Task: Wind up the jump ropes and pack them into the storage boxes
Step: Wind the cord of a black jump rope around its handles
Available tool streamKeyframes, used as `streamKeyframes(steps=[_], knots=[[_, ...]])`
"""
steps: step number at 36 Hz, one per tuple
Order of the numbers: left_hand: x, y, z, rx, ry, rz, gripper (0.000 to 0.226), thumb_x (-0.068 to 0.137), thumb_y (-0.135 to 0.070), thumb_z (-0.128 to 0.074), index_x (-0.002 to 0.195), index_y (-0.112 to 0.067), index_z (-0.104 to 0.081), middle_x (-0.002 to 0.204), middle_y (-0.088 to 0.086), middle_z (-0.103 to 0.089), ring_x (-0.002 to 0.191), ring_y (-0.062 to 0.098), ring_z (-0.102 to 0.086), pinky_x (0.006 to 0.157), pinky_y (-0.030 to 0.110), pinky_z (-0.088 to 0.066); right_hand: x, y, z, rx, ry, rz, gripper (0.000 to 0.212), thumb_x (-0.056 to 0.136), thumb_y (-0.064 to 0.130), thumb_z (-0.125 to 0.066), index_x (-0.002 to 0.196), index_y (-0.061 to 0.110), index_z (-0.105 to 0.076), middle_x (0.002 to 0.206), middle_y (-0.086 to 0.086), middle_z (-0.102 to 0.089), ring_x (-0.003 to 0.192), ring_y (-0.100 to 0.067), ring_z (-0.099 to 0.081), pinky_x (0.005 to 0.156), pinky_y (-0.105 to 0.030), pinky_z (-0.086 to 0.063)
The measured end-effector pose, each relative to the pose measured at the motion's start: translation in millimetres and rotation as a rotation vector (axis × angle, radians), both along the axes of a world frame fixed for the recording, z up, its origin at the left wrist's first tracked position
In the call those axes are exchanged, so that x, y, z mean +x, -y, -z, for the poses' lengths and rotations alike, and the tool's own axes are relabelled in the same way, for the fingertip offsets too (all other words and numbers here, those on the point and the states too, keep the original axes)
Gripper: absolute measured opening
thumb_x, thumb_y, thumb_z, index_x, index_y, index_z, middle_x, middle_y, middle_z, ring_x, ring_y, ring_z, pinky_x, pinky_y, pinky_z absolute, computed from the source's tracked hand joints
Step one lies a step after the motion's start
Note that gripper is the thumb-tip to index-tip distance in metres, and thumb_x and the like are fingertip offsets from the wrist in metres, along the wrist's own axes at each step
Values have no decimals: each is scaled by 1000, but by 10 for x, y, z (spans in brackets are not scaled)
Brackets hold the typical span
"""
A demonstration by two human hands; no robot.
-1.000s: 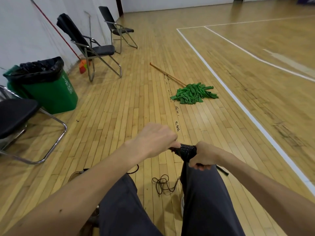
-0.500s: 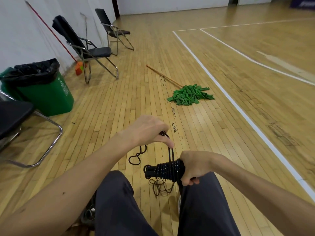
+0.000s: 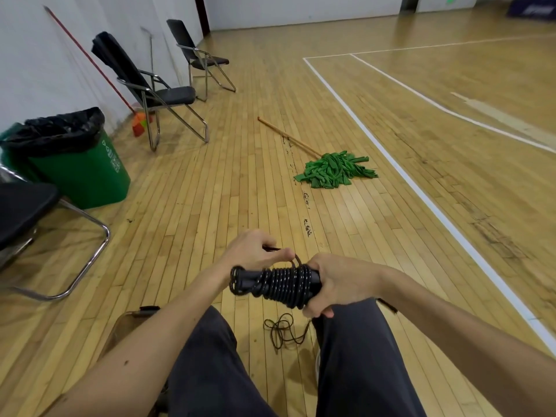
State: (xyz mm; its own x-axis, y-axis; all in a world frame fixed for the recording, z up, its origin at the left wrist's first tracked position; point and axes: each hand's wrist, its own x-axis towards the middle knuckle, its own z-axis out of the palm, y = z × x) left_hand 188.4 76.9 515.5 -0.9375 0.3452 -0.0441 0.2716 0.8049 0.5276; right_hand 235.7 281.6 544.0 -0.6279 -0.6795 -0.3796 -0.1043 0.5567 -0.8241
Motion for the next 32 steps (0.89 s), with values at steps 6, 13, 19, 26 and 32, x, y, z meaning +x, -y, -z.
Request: streamKeyframes(steps=[6, 13, 19, 26, 32], knots=[[223, -26, 275, 251, 312, -251, 26, 104, -12, -47, 79, -18, -49, 76, -7, -51, 68, 4, -47, 77, 27, -50, -73, 8, -90, -159, -79, 188, 10, 84, -1, -73, 89, -1, -65, 79, -13, -70, 67, -19, -60, 67, -19, -51], [331, -250, 305, 309, 214, -122, 50, 108, -43, -22, 70, -18, -43, 63, -2, -42, 58, 14, -35, 58, 27, -32, -180, -4, -39, -138, -152, 394, 14, 80, -3, -74, 91, -5, -65, 66, -1, -67, 56, -12, -60, 53, -18, -45], [442, -277, 301, 308, 242, -66, 51, 104, -56, -25, 68, -22, -37, 58, -8, -33, 51, 8, -30, 55, 28, -28, -288, -94, 108, -81, -175, 546, 22, 79, -1, -74, 99, -5, -65, 69, -5, -65, 57, -14, -61, 51, -22, -45], [602, -302, 272, 113, 233, 5, 35, 107, -41, -38, 77, -24, -46, 66, -8, -45, 56, 7, -41, 55, 26, -34, -346, -108, 334, 26, -223, 639, 13, 81, 3, -73, 88, 7, -63, 68, -3, -66, 54, -12, -63, 52, -25, -50], [626, -282, 136, -212, 75, 76, 28, 108, -34, -36, 85, -22, -47, 72, -6, -50, 62, 9, -46, 54, 27, -33, -348, -63, 455, 170, -284, 666, 20, 82, 9, -74, 95, 10, -58, 71, -2, -66, 53, -11, -64, 47, -22, -49]])
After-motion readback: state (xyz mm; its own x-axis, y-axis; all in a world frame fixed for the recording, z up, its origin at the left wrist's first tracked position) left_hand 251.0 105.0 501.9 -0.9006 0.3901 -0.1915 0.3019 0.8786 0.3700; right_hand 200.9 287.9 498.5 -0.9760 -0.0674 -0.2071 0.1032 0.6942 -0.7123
